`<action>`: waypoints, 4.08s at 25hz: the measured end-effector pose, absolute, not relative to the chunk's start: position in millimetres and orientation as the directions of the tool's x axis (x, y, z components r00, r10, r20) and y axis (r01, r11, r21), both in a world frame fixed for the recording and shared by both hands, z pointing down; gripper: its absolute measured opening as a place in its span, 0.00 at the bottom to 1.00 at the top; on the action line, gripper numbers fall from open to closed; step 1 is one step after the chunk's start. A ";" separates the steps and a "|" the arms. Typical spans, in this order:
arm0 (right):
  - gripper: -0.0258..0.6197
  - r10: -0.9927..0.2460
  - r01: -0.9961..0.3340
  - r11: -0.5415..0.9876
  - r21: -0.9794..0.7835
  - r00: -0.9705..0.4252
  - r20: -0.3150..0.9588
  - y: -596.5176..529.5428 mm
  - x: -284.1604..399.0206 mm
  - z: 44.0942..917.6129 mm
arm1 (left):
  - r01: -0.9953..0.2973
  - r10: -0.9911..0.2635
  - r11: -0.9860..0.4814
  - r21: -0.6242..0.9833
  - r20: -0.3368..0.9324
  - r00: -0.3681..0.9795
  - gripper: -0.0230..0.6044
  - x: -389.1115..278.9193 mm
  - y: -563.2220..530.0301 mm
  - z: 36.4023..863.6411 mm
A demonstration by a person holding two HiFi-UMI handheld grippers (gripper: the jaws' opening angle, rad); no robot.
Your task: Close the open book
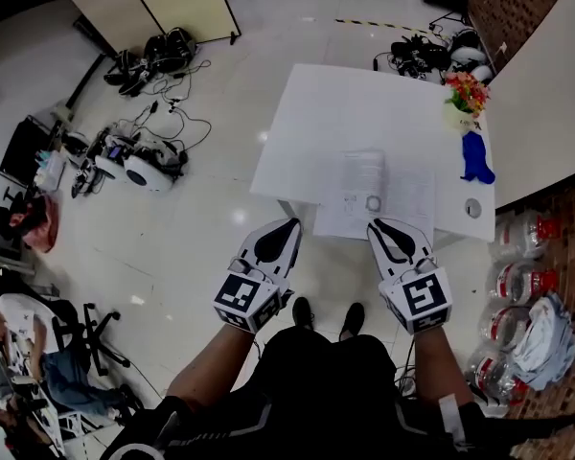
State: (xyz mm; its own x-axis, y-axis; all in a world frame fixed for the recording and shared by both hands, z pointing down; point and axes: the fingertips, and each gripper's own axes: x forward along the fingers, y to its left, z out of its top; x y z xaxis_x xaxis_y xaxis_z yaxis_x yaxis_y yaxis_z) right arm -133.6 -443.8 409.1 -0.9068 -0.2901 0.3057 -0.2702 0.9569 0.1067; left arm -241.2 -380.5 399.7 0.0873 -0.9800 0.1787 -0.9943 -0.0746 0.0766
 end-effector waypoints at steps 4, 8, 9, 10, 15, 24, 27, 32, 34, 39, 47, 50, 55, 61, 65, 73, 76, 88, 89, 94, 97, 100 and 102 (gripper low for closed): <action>0.17 -0.263 -0.206 0.963 0.171 -0.853 0.451 -436.6 -164.0 468.2 | -0.990 -0.959 -0.090 0.107 0.259 0.115 0.03 -264.9 -387.7 448.5; 0.26 -0.266 -0.032 0.932 0.361 -0.736 0.622 -424.1 -191.5 541.0 | -0.992 -0.930 -0.065 0.108 0.353 0.099 0.03 -288.1 -387.6 509.1; 0.27 -0.275 0.021 0.913 0.408 -0.707 0.652 -421.6 -196.4 559.5 | -0.993 -0.925 -0.058 0.107 0.368 0.093 0.03 -291.8 -387.3 521.8; 0.29 -0.281 0.066 0.896 0.439 -0.681 0.676 -419.3 -200.4 577.4 | -0.993 -0.920 -0.055 0.109 0.382 0.093 0.03 -294.1 -387.3 533.8; 0.32 -0.313 0.157 0.861 0.484 -0.587 0.747 -416.3 -213.0 643.8 | -0.985 -0.887 -0.058 0.164 0.445 0.126 0.03 -302.6 -389.6 590.2; 0.32 -0.493 0.193 0.758 0.623 -0.455 0.741 -438.1 -224.6 694.0 | -0.974 -0.820 -0.062 0.216 0.546 0.173 0.03 -310.5 -388.2 659.2; 0.32 -0.519 0.219 0.728 0.650 -0.444 0.731 -441.1 -226.7 702.5 | -0.972 -0.816 -0.070 0.223 0.548 0.184 0.03 -309.0 -387.8 663.5; 0.26 -0.521 0.138 0.754 0.642 -0.469 0.713 -441.0 -232.7 697.4 | -0.972 -0.811 -0.082 0.220 0.553 0.193 0.03 -307.2 -382.7 661.0; 0.16 -0.522 0.095 0.764 0.638 -0.490 0.698 -439.2 -236.2 687.2 | -0.975 -0.809 -0.086 0.207 0.557 0.190 0.03 -308.4 -381.4 657.7; 0.06 -0.553 -0.075 0.783 0.617 -0.538 0.636 -442.3 -233.5 644.9 | -0.978 -0.812 -0.054 0.204 0.560 0.162 0.03 -311.1 -379.3 643.5; 0.06 -0.600 -0.443 0.800 0.404 -0.590 0.541 -463.4 -186.4 580.4 | -0.973 -0.830 -0.126 0.193 0.517 0.210 0.03 -283.0 -404.6 606.7; 0.06 -0.636 -0.576 0.763 0.295 -0.584 0.504 -475.2 -157.7 563.2 | -0.964 -0.820 -0.185 0.191 0.511 0.259 0.03 -259.3 -415.2 598.5; 0.06 -0.653 -0.761 0.647 -0.047 -0.585 0.480 -501.9 -97.7 563.7 | -0.953 -0.805 -0.222 0.207 0.512 0.299 0.03 -228.2 -435.0 591.4; 0.06 -0.672 -0.862 0.403 -0.306 -0.506 0.540 -535.4 -21.4 607.1 | -0.947 -0.784 -0.263 0.186 0.531 0.322 0.03 -199.0 -447.5 589.6; 0.06 -0.642 -0.872 0.347 -0.346 -0.490 0.590 -545.1 0.9 643.1 | -0.945 -0.779 -0.272 0.183 0.534 0.328 0.03 -188.9 -451.2 589.1; 0.19 -0.604 -0.908 0.220 -0.357 -0.414 0.681 -548.9 31.2 678.9 | -0.945 -0.780 -0.273 0.179 0.534 0.327 0.03 -180.1 -457.5 587.7; 0.19 -0.605 -0.936 0.215 -0.280 -0.353 0.714 -545.8 50.6 683.6 | -0.943 -0.788 -0.279 0.180 0.518 0.332 0.03 -180.1 -461.0 581.9; 0.05 -0.634 -0.809 0.532 -0.250 -0.576 0.517 -565.4 34.5 547.1 | -0.952 -0.901 -0.300 0.054 0.311 0.302 0.03 -179.4 -462.0 462.8; 0.04 -0.625 -0.789 0.559 -0.255 -0.603 0.497 -563.7 29.5 534.7 | -0.953 -0.906 -0.296 0.062 0.298 0.300 0.03 -178.2 -459.2 454.0; 0.04 -0.596 -0.737 0.651 -0.182 -0.645 0.478 -556.9 17.8 504.0 | -0.958 -0.930 -0.247 0.148 0.241 0.277 0.03 -174.0 -451.1 431.9; 0.04 -0.572 -0.699 0.691 -0.186 -0.686 0.450 -546.0 11.2 494.4 | -0.964 -0.939 -0.226 0.143 0.231 0.254 0.03 -169.1 -437.9 423.6; 0.04 -0.552 -0.673 0.713 -0.197 -0.711 0.435 -526.3 1.3 487.7 | -0.955 -0.937 -0.258 0.144 0.202 0.284 0.03 -162.8 -416.0 409.8; 0.04 -0.559 -0.674 0.711 -0.200 -0.715 0.421 -509.3 -7.2 479.1 | -0.945 -0.932 -0.290 0.153 0.178 0.315 0.03 -163.8 -395.1 400.1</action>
